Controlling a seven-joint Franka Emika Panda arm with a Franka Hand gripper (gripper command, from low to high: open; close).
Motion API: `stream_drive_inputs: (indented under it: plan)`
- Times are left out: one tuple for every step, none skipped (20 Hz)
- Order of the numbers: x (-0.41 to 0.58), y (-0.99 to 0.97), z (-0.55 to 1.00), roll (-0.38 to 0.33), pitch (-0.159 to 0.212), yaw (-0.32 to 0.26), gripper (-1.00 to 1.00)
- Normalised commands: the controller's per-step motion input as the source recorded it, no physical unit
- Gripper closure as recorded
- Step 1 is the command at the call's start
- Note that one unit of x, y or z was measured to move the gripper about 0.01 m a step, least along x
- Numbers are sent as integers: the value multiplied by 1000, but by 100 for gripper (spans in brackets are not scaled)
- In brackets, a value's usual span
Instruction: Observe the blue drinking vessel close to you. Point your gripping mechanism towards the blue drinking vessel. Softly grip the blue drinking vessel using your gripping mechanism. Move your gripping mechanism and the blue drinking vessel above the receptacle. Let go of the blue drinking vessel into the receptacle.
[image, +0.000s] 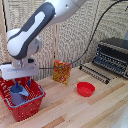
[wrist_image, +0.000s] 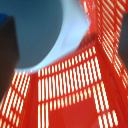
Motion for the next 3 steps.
stream_drive_inputs:
  plan:
    - [0, 23, 1000, 0, 68, -106, -100]
    - [0, 0, 1000, 0, 74, -87, -100]
    - [0, 0, 1000, 0, 51, -123, -100]
